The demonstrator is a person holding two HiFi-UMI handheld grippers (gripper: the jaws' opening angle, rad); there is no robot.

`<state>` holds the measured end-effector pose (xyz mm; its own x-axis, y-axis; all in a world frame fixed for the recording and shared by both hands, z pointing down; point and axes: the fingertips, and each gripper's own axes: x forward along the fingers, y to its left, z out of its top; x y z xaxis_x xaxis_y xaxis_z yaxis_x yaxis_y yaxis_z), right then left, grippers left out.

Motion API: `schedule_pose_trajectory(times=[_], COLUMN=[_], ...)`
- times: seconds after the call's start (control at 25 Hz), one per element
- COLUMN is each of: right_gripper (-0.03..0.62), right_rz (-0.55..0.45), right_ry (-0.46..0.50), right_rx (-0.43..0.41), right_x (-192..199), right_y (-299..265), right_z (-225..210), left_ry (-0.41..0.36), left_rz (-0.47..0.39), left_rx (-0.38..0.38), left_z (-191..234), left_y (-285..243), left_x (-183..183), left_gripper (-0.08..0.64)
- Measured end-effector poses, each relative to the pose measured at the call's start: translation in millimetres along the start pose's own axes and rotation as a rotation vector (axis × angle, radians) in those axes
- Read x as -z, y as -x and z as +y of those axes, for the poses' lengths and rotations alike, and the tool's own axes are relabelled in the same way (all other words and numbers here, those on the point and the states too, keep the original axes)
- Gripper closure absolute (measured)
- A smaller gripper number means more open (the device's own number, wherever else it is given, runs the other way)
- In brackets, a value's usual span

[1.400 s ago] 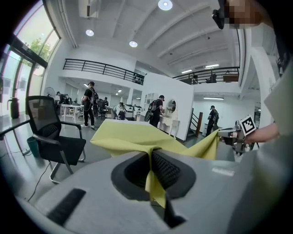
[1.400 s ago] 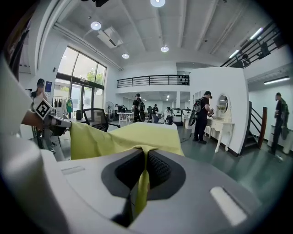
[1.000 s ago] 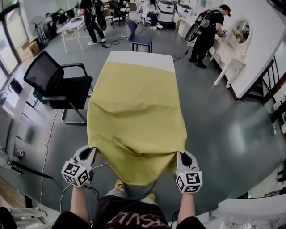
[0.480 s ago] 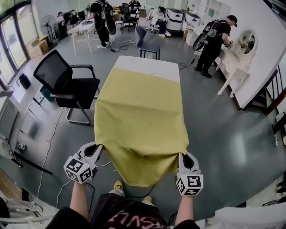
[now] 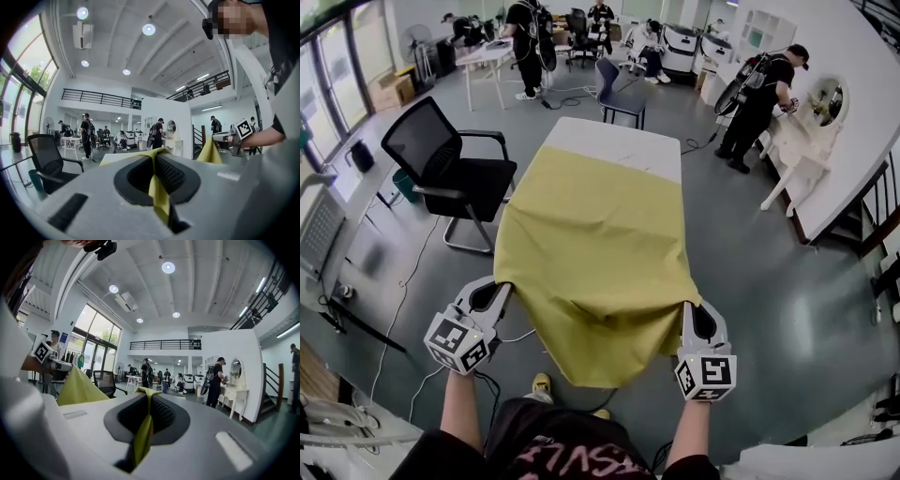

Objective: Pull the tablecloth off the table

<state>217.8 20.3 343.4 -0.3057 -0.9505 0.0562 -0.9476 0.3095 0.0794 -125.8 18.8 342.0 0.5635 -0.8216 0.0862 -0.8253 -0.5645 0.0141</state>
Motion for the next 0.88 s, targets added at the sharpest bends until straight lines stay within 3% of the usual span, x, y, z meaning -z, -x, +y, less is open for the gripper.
schedule_pose_trajectory(times=[0.24, 0.52, 0.76, 0.88], right_gripper=[0.578, 0.578, 0.578, 0.578], right_rz=[-0.066, -0.169, -0.309, -0.355], right_ry=[0.051, 0.097, 0.201, 0.244], right_rx=[-0.018, -0.025, -0.049, -0.042], right_x=[-43, -100, -185, -218], right_y=[2, 26, 50, 43], right_z=[18, 33, 48, 44], left_ry=[-0.043, -0.11, -0.268, -0.276], left_rz=[-0.042, -0.159, -0.331, -0.403], left_rx=[-0.008, -0.037, -0.051, -0.062], left_z=[0, -4, -28, -20], left_y=[12, 46, 78, 79], left_x=[-28, -79, -176, -209], left_gripper=[0.555, 0.555, 0.555, 0.555])
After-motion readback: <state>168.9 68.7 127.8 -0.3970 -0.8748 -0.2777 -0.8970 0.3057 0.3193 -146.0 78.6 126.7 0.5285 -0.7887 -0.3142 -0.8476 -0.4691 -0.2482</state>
